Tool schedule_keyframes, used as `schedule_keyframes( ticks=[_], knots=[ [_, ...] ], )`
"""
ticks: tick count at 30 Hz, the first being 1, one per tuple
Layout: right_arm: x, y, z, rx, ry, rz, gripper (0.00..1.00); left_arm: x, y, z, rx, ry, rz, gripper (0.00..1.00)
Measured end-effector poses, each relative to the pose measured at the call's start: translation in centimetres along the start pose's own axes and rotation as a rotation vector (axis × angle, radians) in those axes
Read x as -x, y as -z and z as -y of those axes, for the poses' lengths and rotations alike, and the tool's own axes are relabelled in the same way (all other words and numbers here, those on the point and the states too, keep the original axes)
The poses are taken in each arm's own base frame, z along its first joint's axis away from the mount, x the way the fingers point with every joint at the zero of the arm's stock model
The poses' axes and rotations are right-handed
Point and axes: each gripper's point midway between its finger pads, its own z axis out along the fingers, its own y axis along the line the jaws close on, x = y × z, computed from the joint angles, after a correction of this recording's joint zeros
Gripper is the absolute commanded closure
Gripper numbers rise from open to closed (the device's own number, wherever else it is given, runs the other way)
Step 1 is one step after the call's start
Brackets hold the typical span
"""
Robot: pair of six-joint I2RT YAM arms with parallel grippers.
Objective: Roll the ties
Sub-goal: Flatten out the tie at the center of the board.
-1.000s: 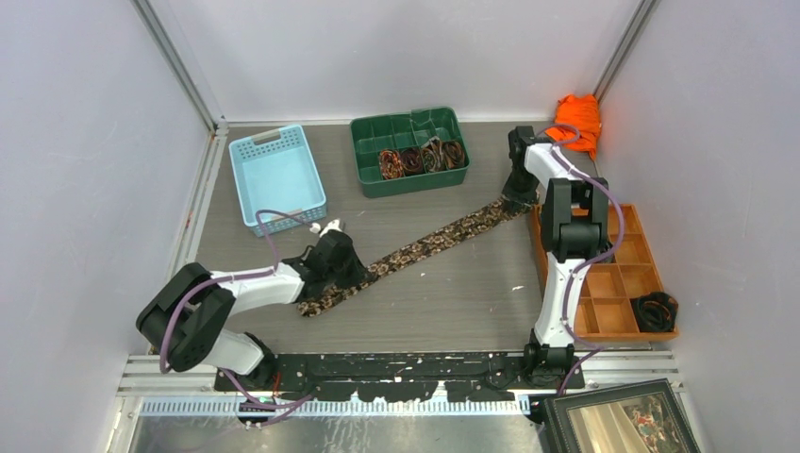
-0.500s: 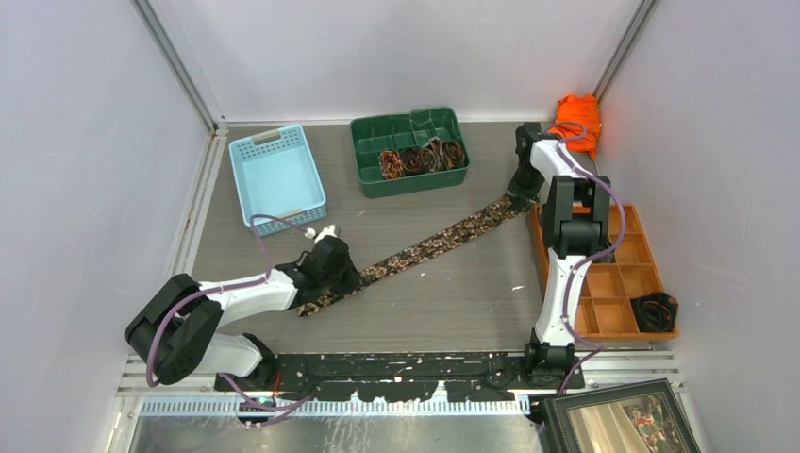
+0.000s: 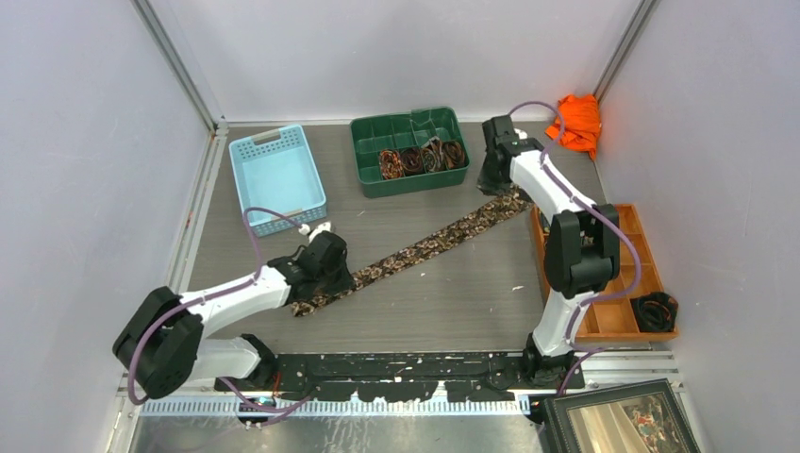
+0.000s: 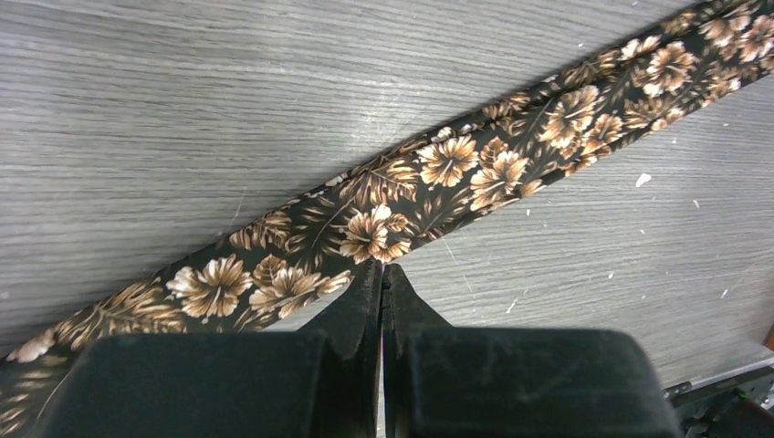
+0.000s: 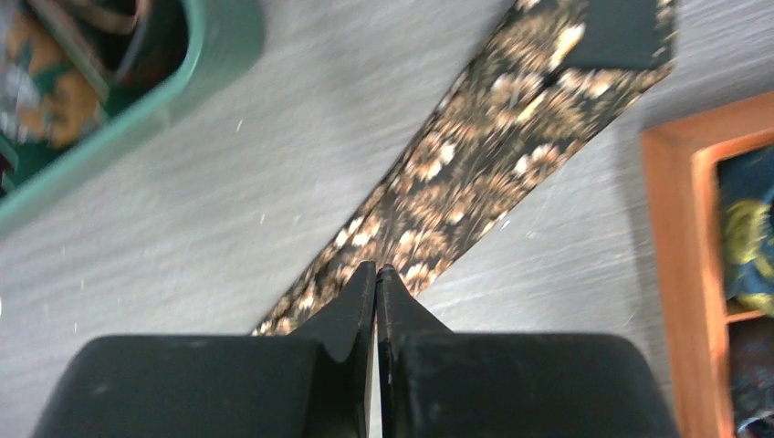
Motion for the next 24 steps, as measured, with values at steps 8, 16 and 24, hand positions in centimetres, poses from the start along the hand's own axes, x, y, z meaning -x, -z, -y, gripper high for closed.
schedule_keyframes(
  ticks=[8, 16, 24],
  knots=[
    [-7.4, -2.2, 1.0, -0.031, 0.061, -0.159, 0.99, 1.3, 2.9, 0.5, -0.035, 0.004, 0.057, 1.0],
    [-8.2, -5.0, 1.9, -0.092, 0.063, -0.212, 0.99, 2.6, 5.8, 0.4, -0.065, 0.02, 0.134, 1.0],
    [-4.8, -6.9, 2.2, -0.133, 0.028, -0.225, 0.99, 3.0, 9.0, -1.7, -0.038, 0.029, 0.201, 1.0]
  ],
)
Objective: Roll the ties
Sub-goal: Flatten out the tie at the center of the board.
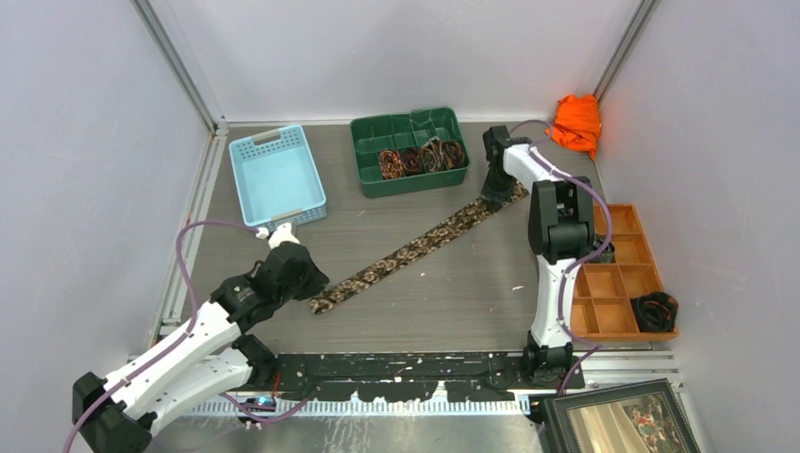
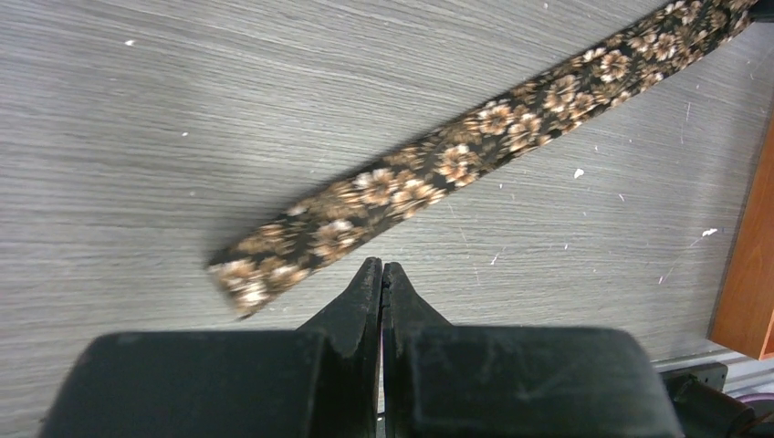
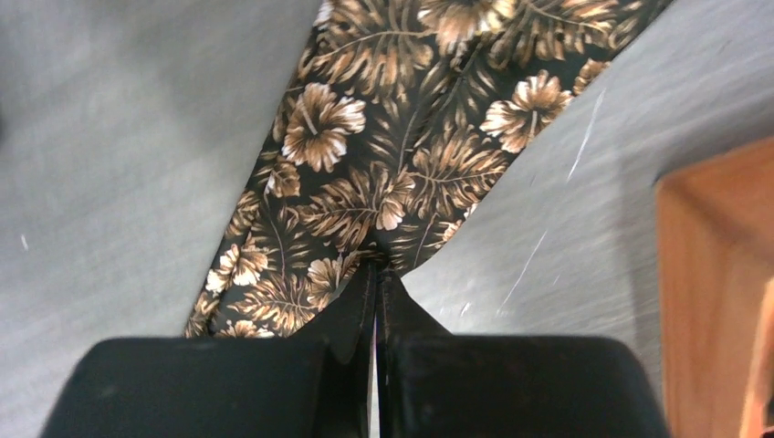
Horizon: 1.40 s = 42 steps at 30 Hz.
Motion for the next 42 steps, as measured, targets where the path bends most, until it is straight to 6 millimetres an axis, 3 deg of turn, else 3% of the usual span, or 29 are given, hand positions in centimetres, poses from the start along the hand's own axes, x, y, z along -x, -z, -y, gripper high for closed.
schedule_keyframes(
  ticks=[6, 10, 11, 16, 19, 21, 24, 25, 27, 29, 33, 38, 40, 42],
  knots=[
    [6.3, -1.5, 0.2, -0.023, -0.056, 0.036, 0.99, 0.8, 1.2, -1.3, 0.052, -0.003, 0.039, 1.0],
    [8.8, -2.1, -0.1, -0.014, -0.066, 0.073, 0.94, 0.7, 1.3, -2.7, 0.114, -0.001, 0.042, 1.0],
    [9.0, -2.2, -0.2, -0.012, -0.064, 0.08, 0.91, 0.6, 1.4, -2.9, 0.123, -0.001, 0.042, 1.0],
    [8.3, -1.1, -0.7, -0.006, -0.017, 0.138, 0.59, 1.6, 3.2, -3.7, 0.152, 0.014, 0.082, 1.0],
    [6.8, 2.5, -1.3, 0.005, 0.046, 0.209, 0.36, 3.4, 5.5, -3.7, 0.14, 0.039, 0.147, 1.0],
    [6.0, 6.5, -2.5, 0.042, 0.098, 0.287, 0.05, 4.8, 7.3, -3.5, 0.125, 0.058, 0.201, 1.0],
    [4.8, 14.5, -5.5, 0.181, 0.155, 0.443, 0.0, 6.8, 10.2, -3.5, 0.096, 0.085, 0.28, 1.0],
    [4.0, 17.5, -6.8, 0.259, 0.178, 0.494, 0.0, 7.4, 11.0, -3.5, 0.091, 0.093, 0.3, 1.0],
    [1.9, 21.3, -8.7, 0.389, 0.219, 0.544, 0.0, 8.6, 12.8, -3.5, 0.086, 0.103, 0.345, 1.0],
    [-1.1, 23.5, -10.3, 0.511, 0.277, 0.541, 0.0, 9.8, 14.4, -3.6, 0.087, 0.112, 0.386, 0.99],
    [-8.8, 23.1, -13.9, 0.627, 0.445, 0.43, 0.11, 12.2, 18.0, -3.8, 0.086, 0.136, 0.474, 1.0],
    [-22.1, 22.6, -18.6, 0.638, 0.783, 0.332, 0.3, 12.5, 19.5, -5.1, 0.117, 0.141, 0.502, 1.0],
    [-26.2, 22.7, -19.9, 0.623, 0.893, 0.331, 0.36, 12.1, 19.6, -5.8, 0.129, 0.145, 0.497, 1.0],
    [-28.6, 22.1, -20.7, 0.596, 0.956, 0.33, 0.36, 11.8, 19.9, -6.4, 0.137, 0.15, 0.496, 1.0]
  ],
)
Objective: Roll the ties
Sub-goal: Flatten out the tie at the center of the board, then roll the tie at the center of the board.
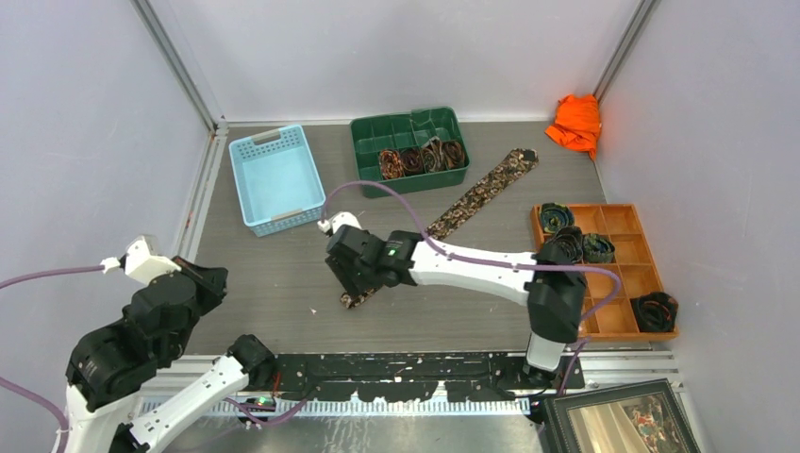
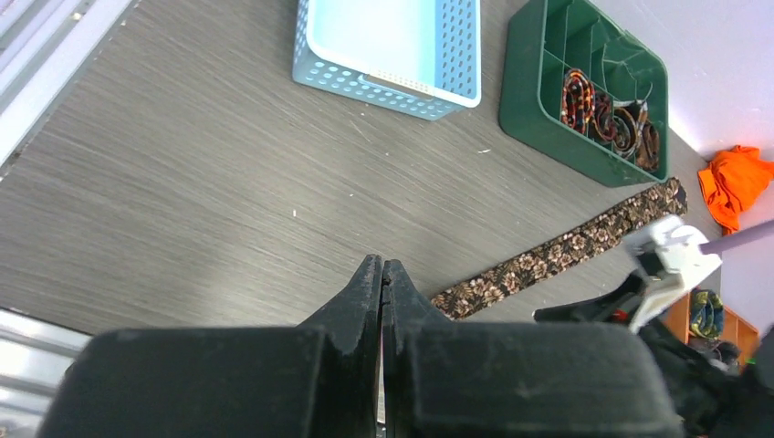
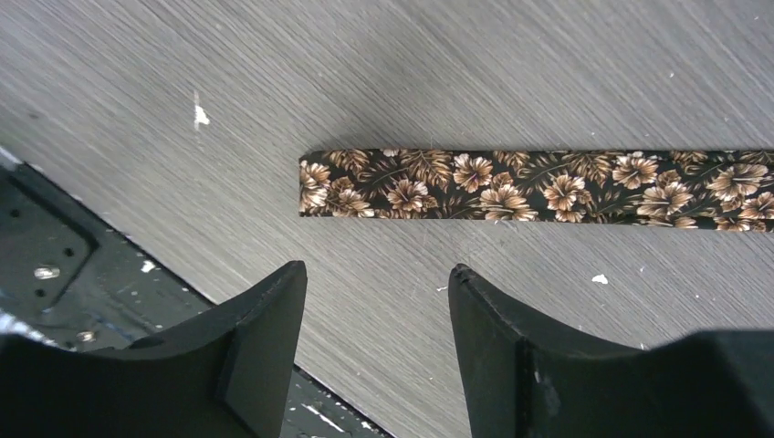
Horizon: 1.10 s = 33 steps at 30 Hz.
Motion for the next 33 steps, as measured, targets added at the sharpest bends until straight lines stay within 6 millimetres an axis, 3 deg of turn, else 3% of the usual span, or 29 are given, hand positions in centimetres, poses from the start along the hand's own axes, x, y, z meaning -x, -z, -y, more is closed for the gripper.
schedule_keyframes(
  ticks=[9, 15, 24, 29, 33],
  knots=[
    [-2.4, -4.6, -3.2, -0.125, 0.164, -0.075, 0.3, 3.3, 3.3, -3.8, 0.01, 0.119, 0.113, 1.0],
    [-3.3, -6.3, -5.5, -0.142, 0.249, -0.09, 0.31, 3.3, 3.8, -5.5, 0.043, 0.113, 0.125, 1.0],
    [-4.5, -7.9, -4.9, -0.168, 0.274, -0.135, 0.42, 2.9, 3.7, -6.1, 0.056, 0.113, 0.126, 1.0],
    [-6.1, -9.7, -4.6, -0.187, 0.295, -0.187, 0.47, 2.7, 3.6, -6.3, 0.061, 0.108, 0.123, 0.99],
    [-5.9, -9.8, -4.9, -0.182, 0.294, -0.181, 0.59, 2.6, 3.7, -6.6, 0.061, 0.11, 0.124, 0.99]
  ],
)
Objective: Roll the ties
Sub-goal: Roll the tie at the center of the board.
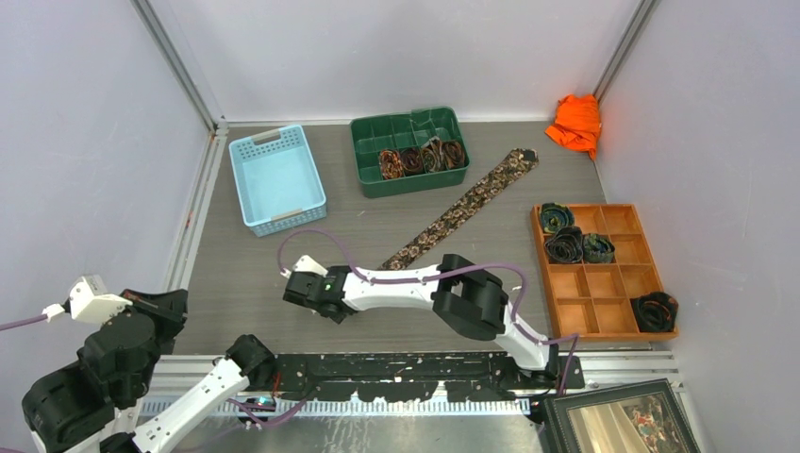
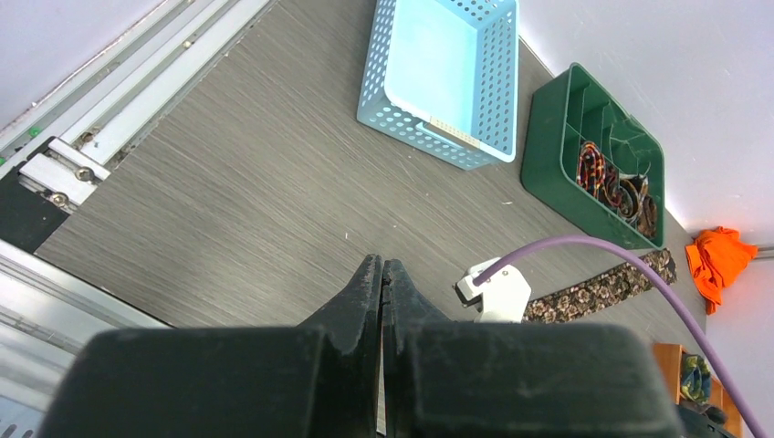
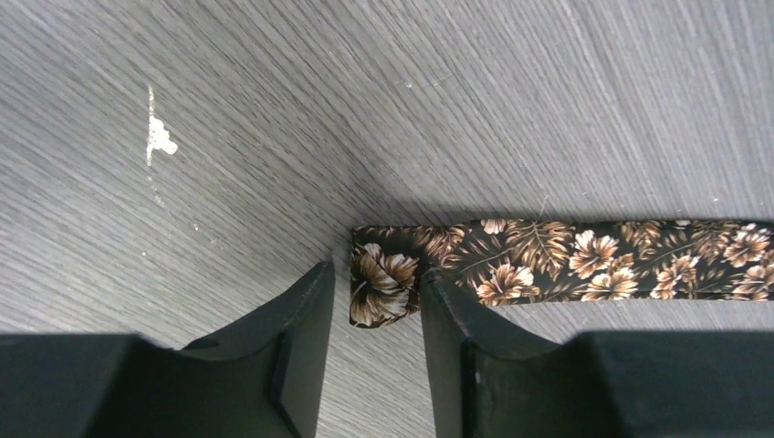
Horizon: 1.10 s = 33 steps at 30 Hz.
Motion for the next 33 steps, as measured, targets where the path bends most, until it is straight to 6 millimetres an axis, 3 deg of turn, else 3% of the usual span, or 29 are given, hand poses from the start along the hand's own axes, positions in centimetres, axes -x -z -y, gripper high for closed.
schedule_keyframes(
  ticks=[5, 10, 15, 25, 29, 33],
  knots=[
    [-0.1, -0.4, 0.0, -0.007, 0.004, -0.014, 0.75, 0.0, 0.0, -0.3, 0.003, 0.0, 0.006, 1.0],
    [0.1, -0.8, 0.5, 0.005, -0.021, -0.023, 0.8, -0.2, -0.2, -0.3, 0.01, -0.01, 0.004, 1.0],
    [1.7, -1.0, 1.2, 0.104, -0.124, 0.004, 0.81, -0.8, -0.9, 0.3, 0.019, -0.037, -0.001, 1.0],
    [6.9, 3.5, 4.7, 0.528, -0.493, 0.137, 0.82, -2.8, -3.6, 4.6, 0.018, -0.133, -0.045, 1.0],
    [6.7, 3.0, 5.6, 0.642, -0.598, 0.128, 0.83, -3.7, -4.8, 6.9, 0.004, -0.167, -0.066, 1.0],
    [4.4, 1.5, 6.2, 0.718, -0.688, 0.066, 0.83, -5.1, -6.1, 9.2, -0.015, -0.203, -0.098, 1.0]
  ],
)
